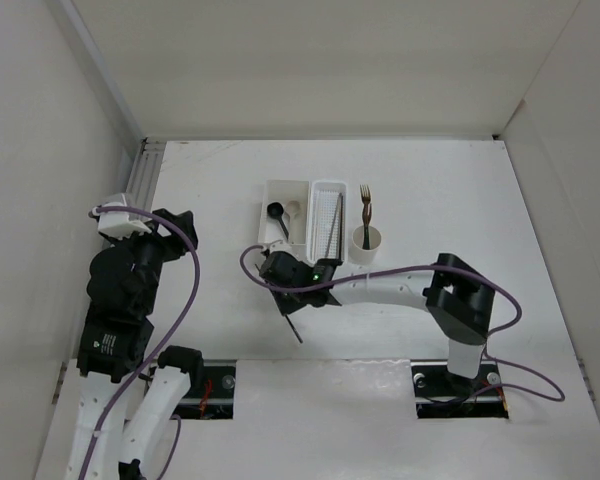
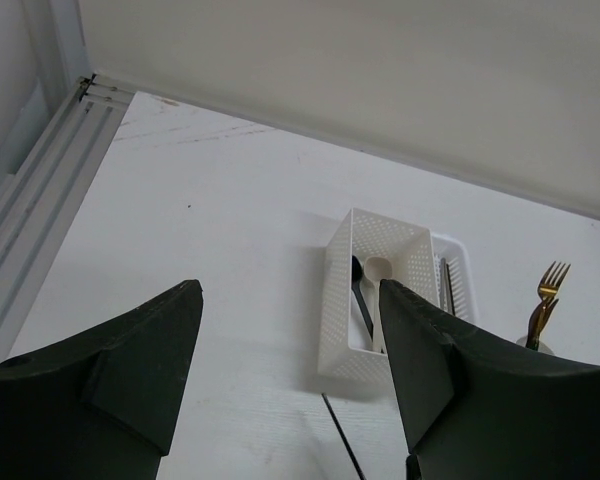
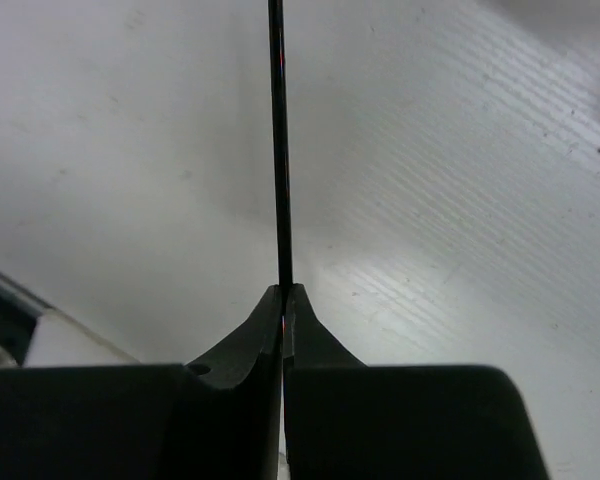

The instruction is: Sort the eating utensils into containers

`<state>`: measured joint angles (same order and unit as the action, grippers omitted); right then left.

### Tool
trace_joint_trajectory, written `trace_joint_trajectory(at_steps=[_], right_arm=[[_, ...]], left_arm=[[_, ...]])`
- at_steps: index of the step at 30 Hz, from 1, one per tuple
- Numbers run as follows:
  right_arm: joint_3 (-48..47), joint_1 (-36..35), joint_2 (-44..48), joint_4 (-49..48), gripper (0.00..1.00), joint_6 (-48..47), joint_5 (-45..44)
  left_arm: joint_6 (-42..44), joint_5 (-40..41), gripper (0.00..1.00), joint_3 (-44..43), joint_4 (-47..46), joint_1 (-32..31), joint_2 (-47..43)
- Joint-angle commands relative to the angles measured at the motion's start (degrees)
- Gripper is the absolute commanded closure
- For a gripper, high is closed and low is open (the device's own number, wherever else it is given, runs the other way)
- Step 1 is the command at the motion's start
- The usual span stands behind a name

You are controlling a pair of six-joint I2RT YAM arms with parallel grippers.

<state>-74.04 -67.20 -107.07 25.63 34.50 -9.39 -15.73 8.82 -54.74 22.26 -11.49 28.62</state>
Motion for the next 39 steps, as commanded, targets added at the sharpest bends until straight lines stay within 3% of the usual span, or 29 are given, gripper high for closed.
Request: trace_joint_trajectory(at_steps=[1,10,18,22,39], right_arm=[[-2.7,-0.4,4.5,-5.5,1.00,-0.2,-0.5],[-16.2,1.8,9.5,-1.7,1.00,-0.8,-10.7],[-20.5,21.1,7.3,0.4,1.00,-0.7,-9.9],[-23.3,26.1,2.9,1.6,1.00,-4.8,-8.6],[-21.5,28.7,-7.7,5.4,1.00,-3.5,-6.0]], left_arm=[[-0.1,-0.1,0.31,0.5,-2.0,0.2,-0.6],[-0.1,-0.6,0.31,1.0,-2.0,0.2,-0.1],[-0.6,-1.2,0.31,1.0,-2.0,0.2,-0.1],[-0.6,-1.2,0.31,1.6,-2.0,0.8,0.5],[-0.6,-1.2,0.31,3.3,-3.6,2.3,2.6]])
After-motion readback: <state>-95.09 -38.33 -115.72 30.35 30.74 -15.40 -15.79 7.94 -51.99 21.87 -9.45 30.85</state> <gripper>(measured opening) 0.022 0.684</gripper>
